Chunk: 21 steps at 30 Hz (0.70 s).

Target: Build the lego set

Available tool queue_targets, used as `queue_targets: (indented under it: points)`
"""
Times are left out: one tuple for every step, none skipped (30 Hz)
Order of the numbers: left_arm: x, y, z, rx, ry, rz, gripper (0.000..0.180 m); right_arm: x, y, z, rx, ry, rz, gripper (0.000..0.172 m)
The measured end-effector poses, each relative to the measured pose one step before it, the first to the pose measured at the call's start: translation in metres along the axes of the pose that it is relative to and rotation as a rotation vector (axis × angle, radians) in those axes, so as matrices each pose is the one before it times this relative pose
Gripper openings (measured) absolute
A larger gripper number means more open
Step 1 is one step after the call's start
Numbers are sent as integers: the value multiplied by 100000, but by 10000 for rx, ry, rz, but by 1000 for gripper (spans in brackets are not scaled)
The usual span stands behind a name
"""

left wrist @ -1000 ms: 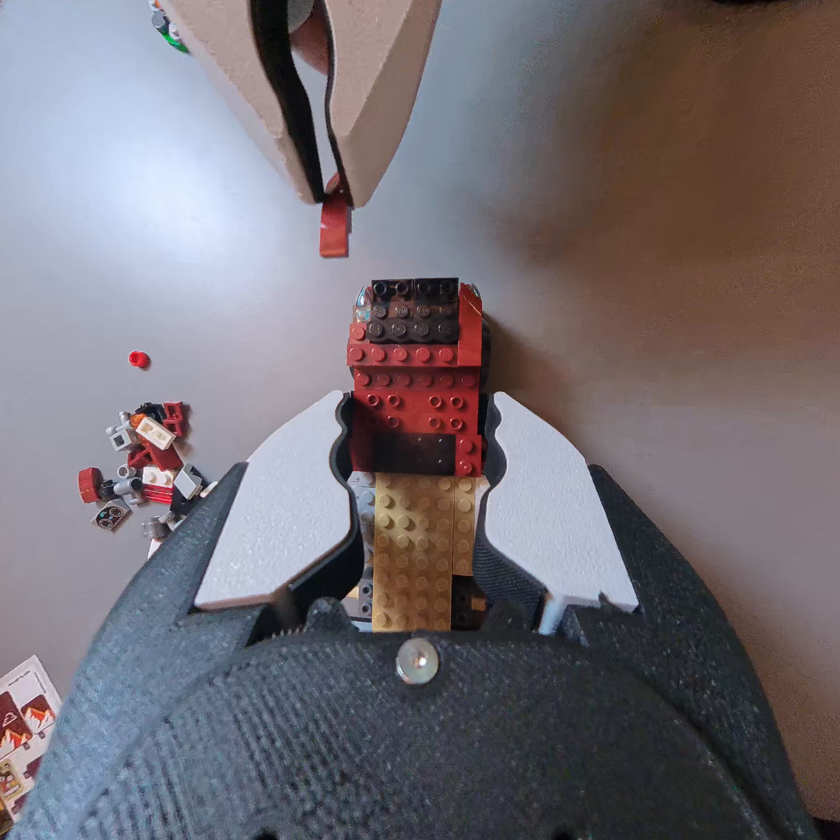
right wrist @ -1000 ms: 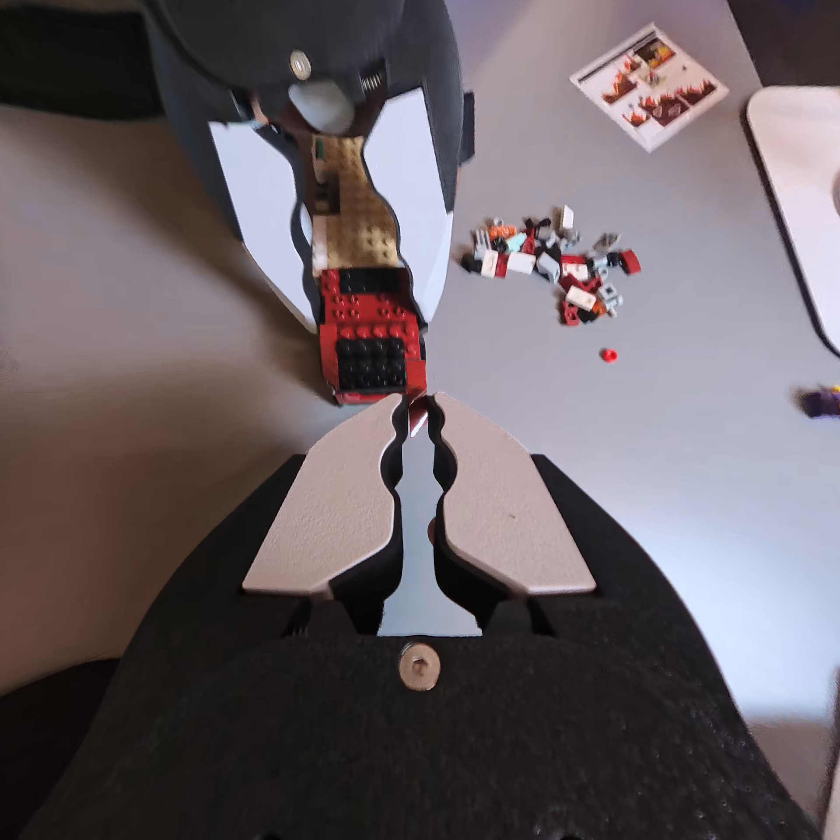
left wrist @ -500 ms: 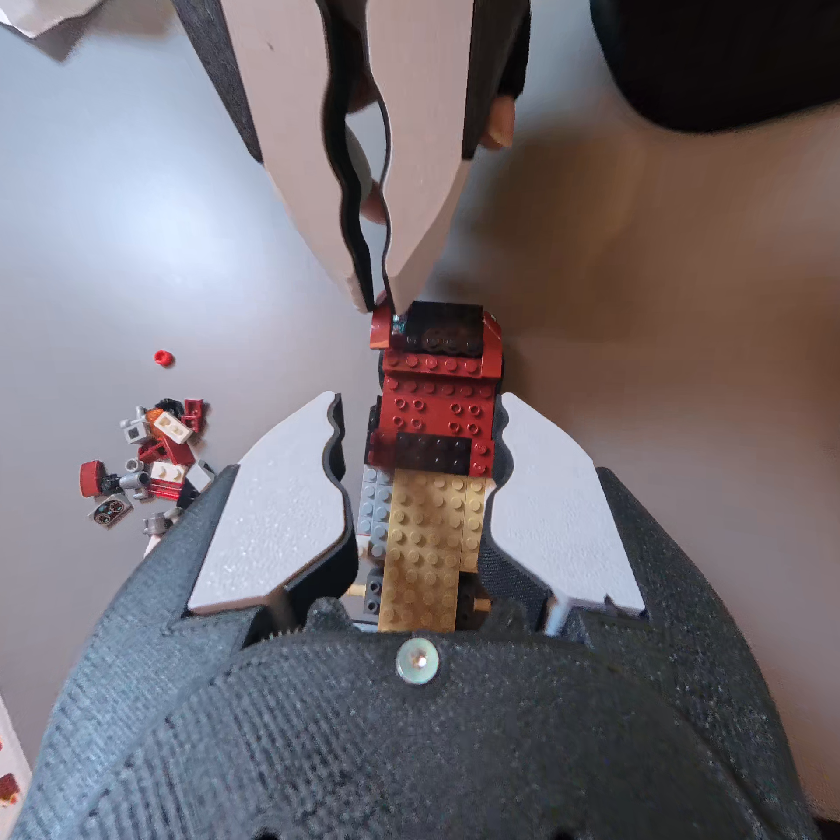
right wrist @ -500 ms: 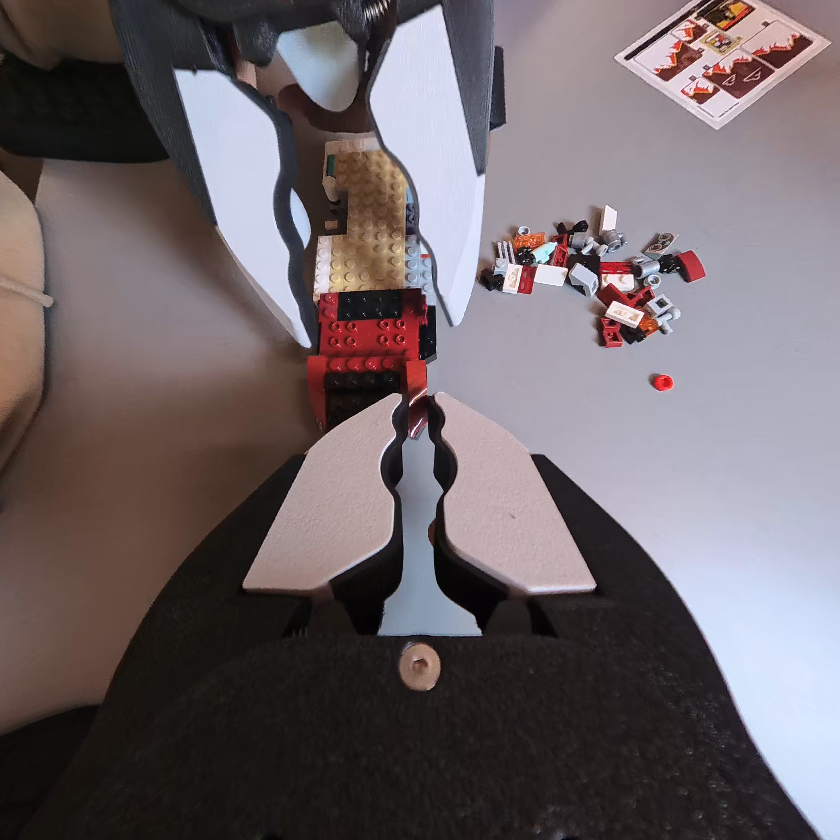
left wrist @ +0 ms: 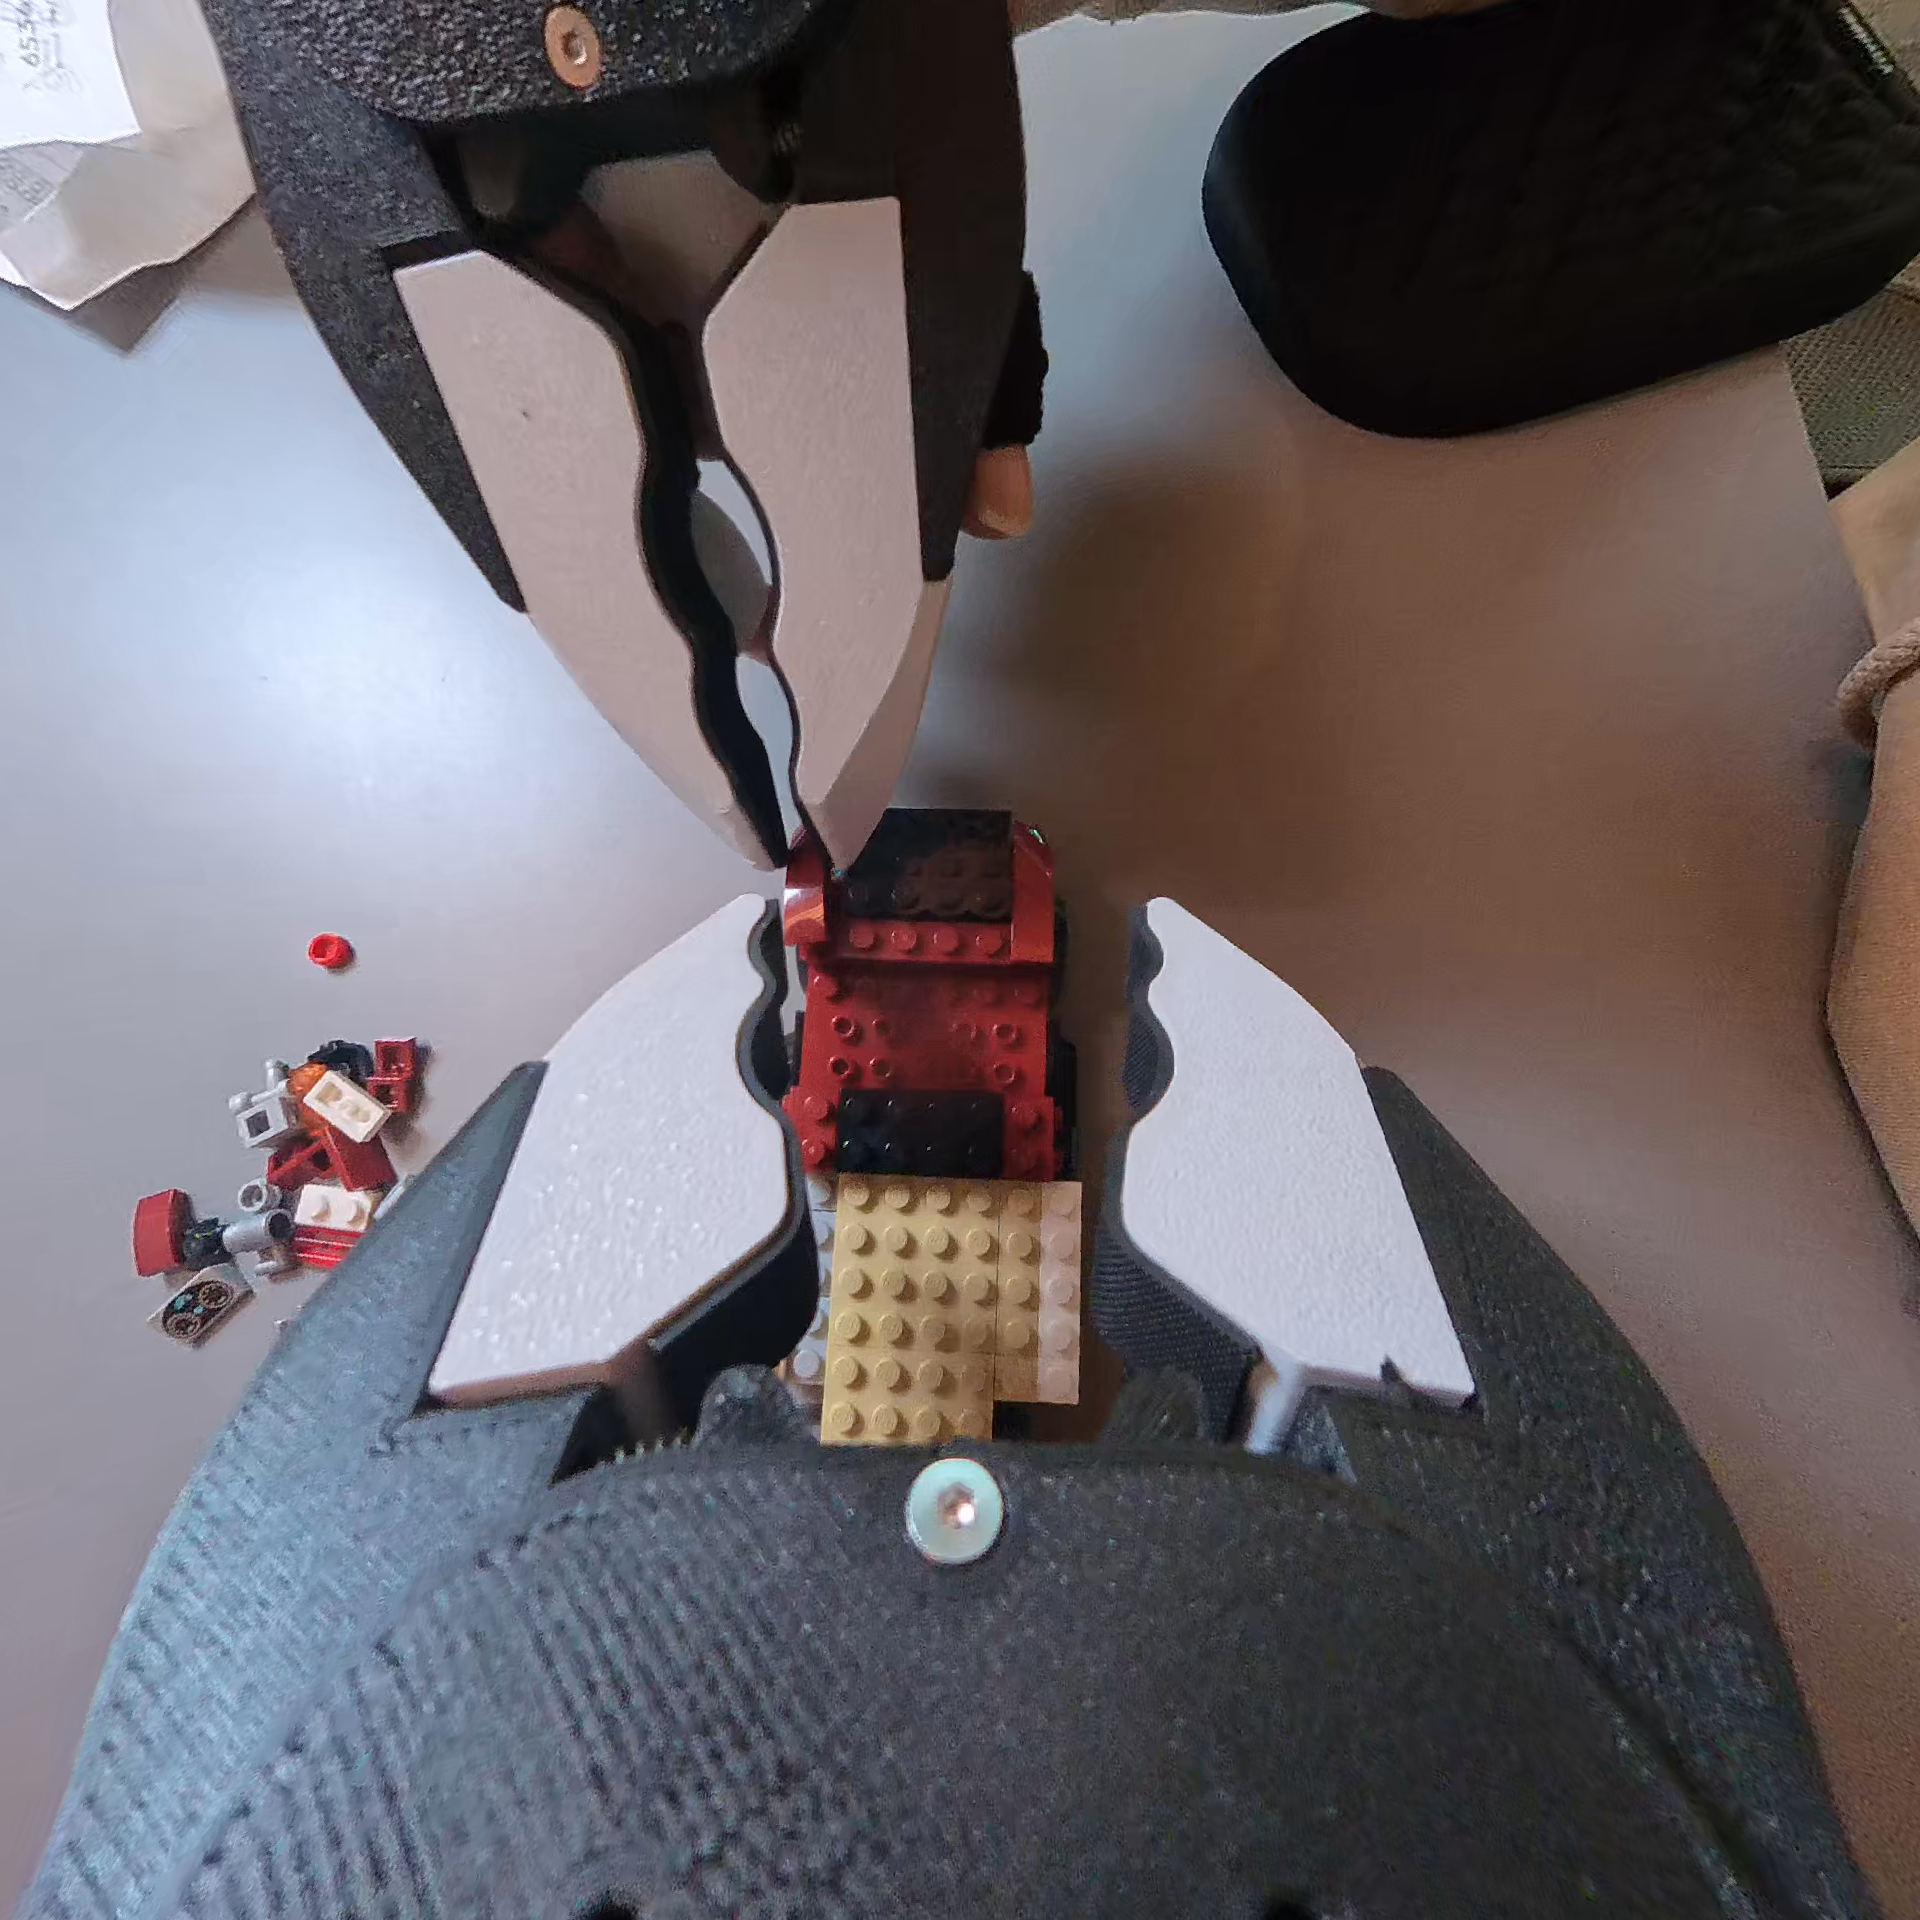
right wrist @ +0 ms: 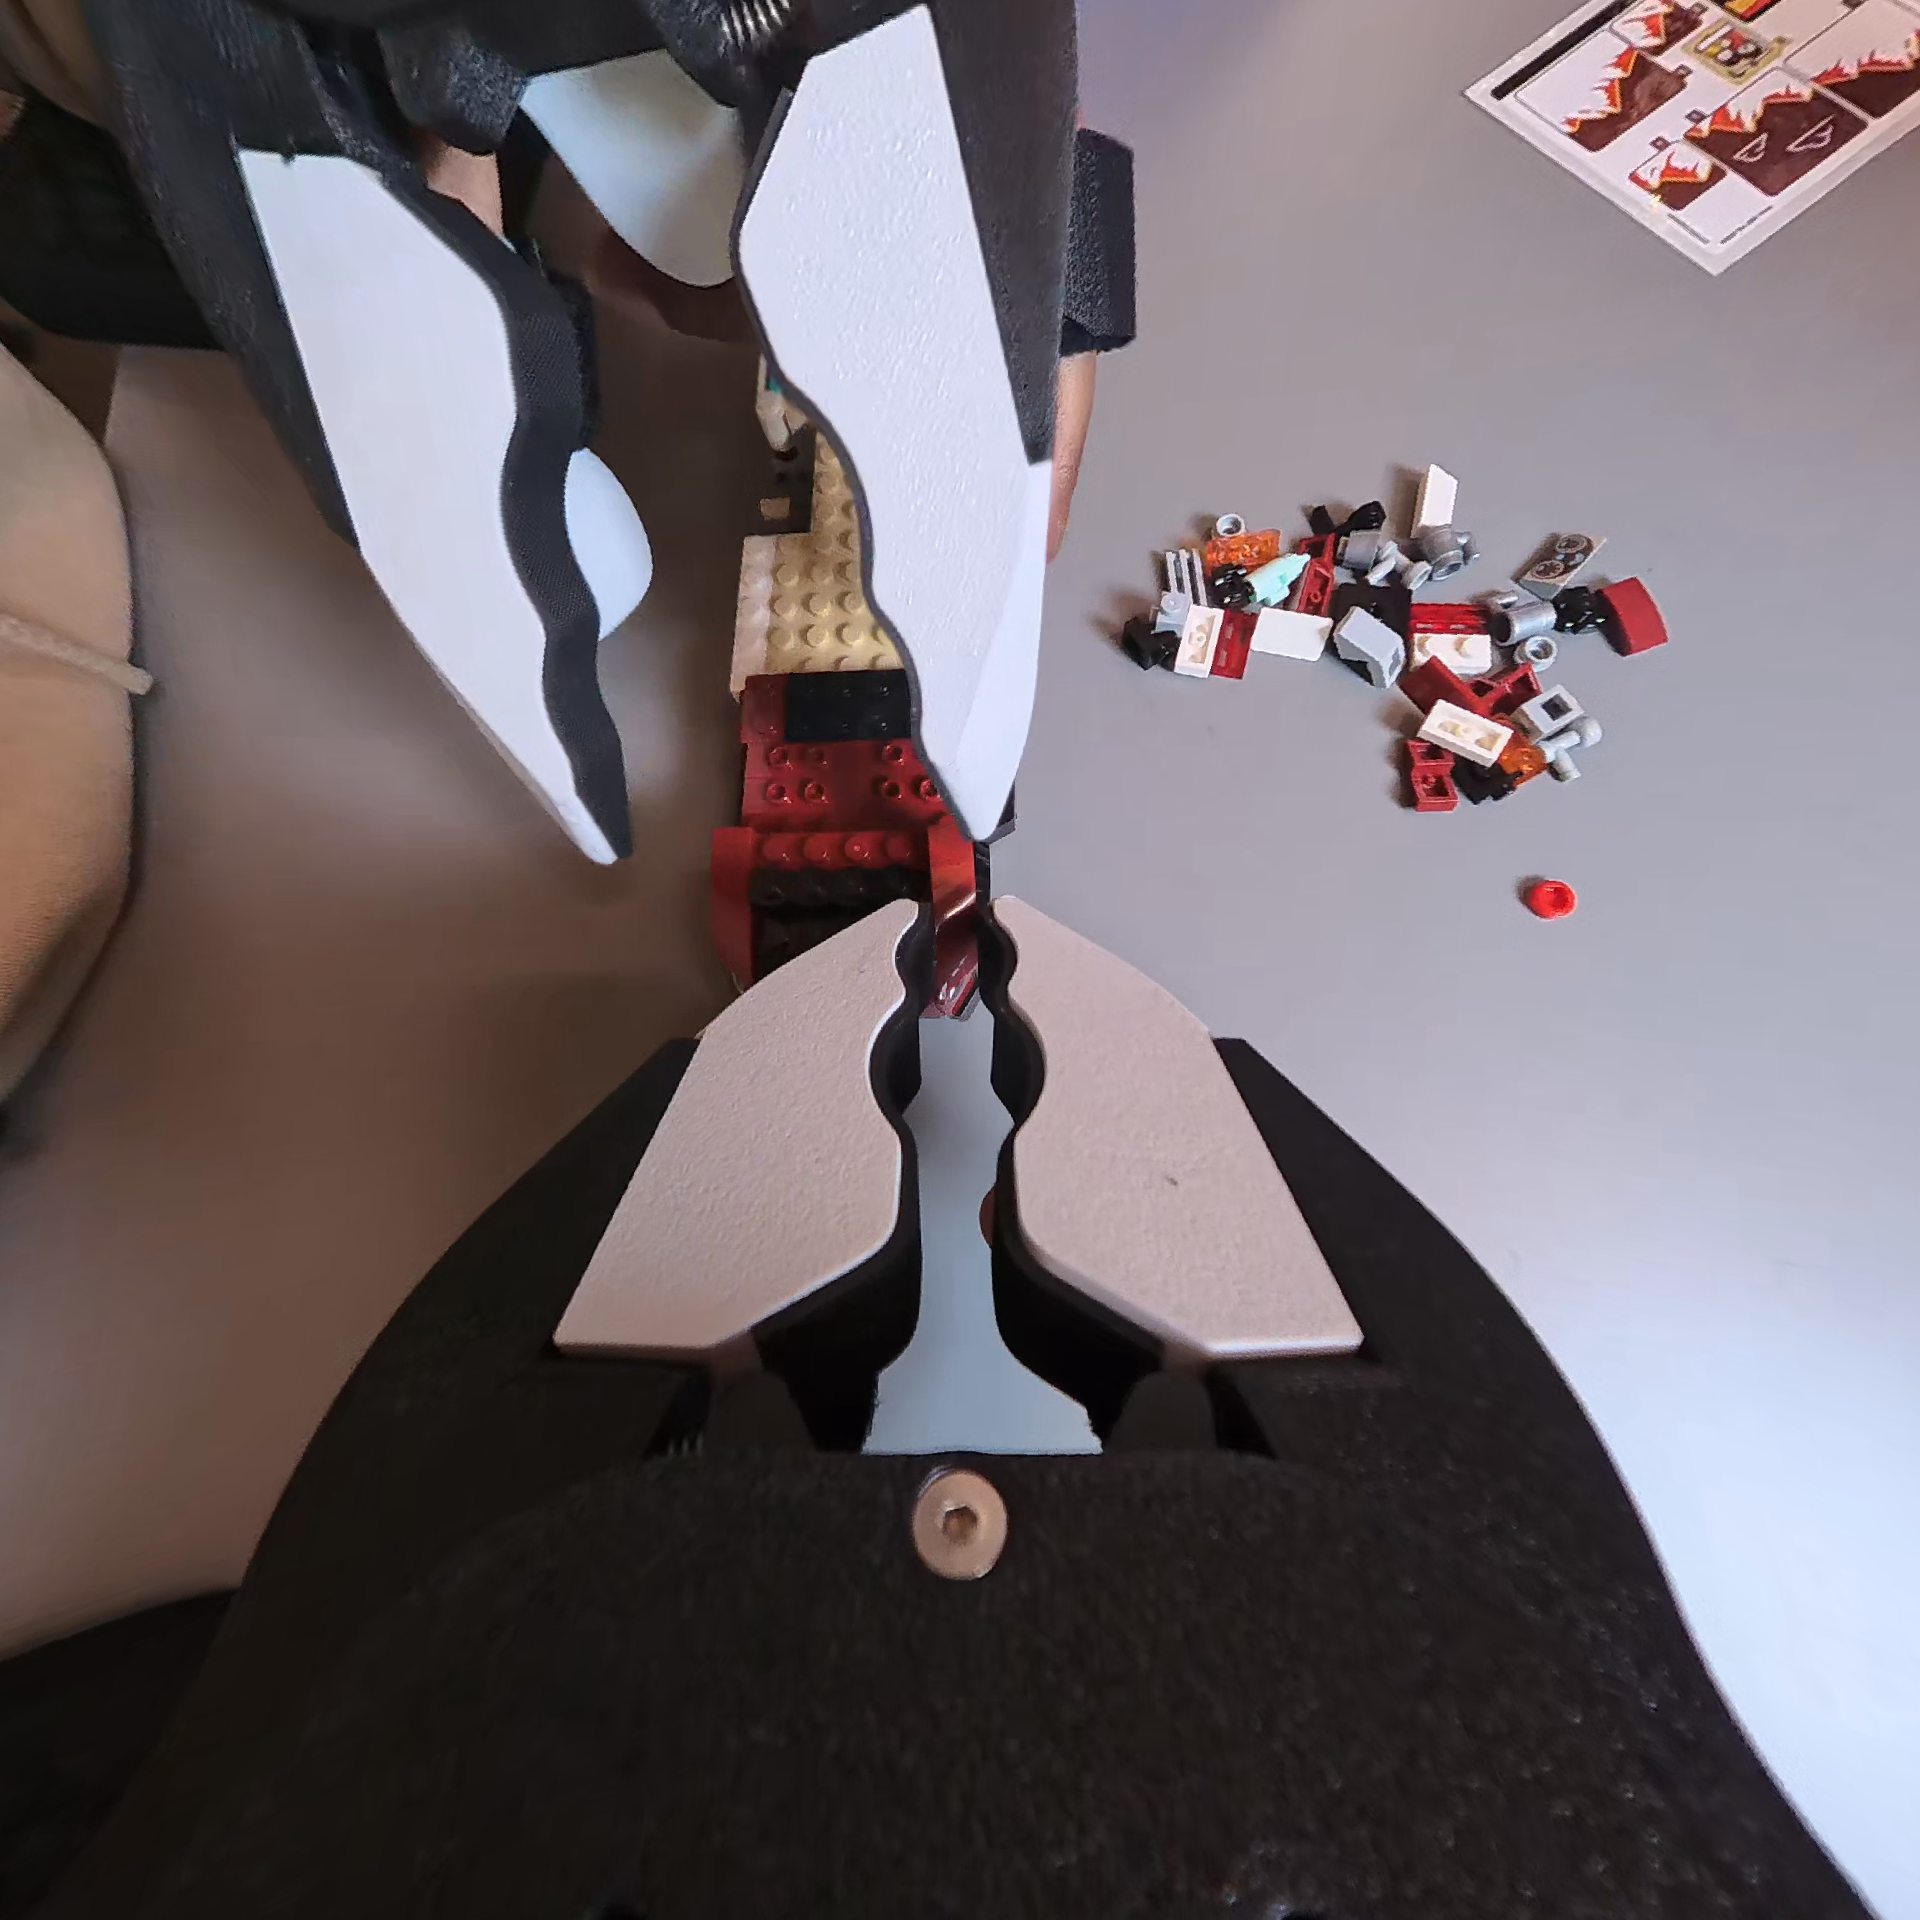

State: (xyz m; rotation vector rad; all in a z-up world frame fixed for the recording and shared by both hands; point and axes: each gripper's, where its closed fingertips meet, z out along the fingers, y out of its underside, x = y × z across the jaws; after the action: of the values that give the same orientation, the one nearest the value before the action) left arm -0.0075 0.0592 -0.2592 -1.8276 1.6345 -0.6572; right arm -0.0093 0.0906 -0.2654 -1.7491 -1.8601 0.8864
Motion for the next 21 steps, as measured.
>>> queue_targets:
  points:
    - [94, 18, 126, -34, 3, 55, 63, -17, 115, 90, -73, 0, -29, 8]
    - [47, 78, 130, -73, -7, 48, 64, -3, 73, 65, -35, 1, -30, 8]
    - [43, 145, 149, -100, 6, 37, 63, 34, 5, 24, 12, -1, 10, 8]
    - [-25, 69, 132, -37, -39, 42, 64, 31, 12, 9, 7, -36, 48, 8]
    - [-41, -17, 26, 3, -45, 36, 63, 12, -4, 20, 19, -37, 45, 8]
    - [-15, 25, 6, -31, -12, 4, 63, 9, -7, 27, 27, -19, 12, 8]
    - [-3, 36, -24, -27, -17, 28, 63, -8, -18, 16, 30, -8, -19, 8]
    - [-9, 53, -11, -34, -30, 58, 62, -19, -15, 24, 23, 0, -43, 8]
    - [-5, 88, 2, -50, -40, 81, 62, -45, -14, 35, 11, -4, -52, 8]
    - [-42, 111, 21, -75, -57, 80, 61, -69, -1, 14, 1, -19, -48, 8]
    - [-61, 124, 40, -76, -55, 43, 61, -65, -3, -4, 2, -24, -24, 9]
    - [-42, 95, 49, -66, -41, 29, 61, -60, -11, -3, 9, -25, -7, 10]
    - [15, 84, 32, -40, -1, 31, 61, -62, 0, -18, 11, -31, 10, 11]
    - [0, 41, 20, -17, -12, 27, 60, -98, 9, -18, 15, -58, 23, 11]
    - [-12, -4, -15, 10, -12, 4, 60, -98, -9, -17, 23, -52, 19, 11]
    - [5, -33, -21, 27, 9, -11, 60, -65, -13, -32, 31, -35, 0, 11]
    - [21, -24, -4, 25, 12, 3, 60, -86, -11, -36, 35, -52, -5, 11]
    - [7, 4, 5, 3, -7, 22, 59, -80, -2, -16, 23, -63, 18, 11]
    - [6, -17, 8, 8, -7, 21, 58, -50, 6, 4, 17, -49, 35, 10]
    - [36, -34, 4, 16, 5, 29, 58, -82, -14, 5, 26, -66, 33, 10]
    - [74, -19, 2, 9, 20, 46, 58, -130, -2, 13, 23, -93, 28, 9]
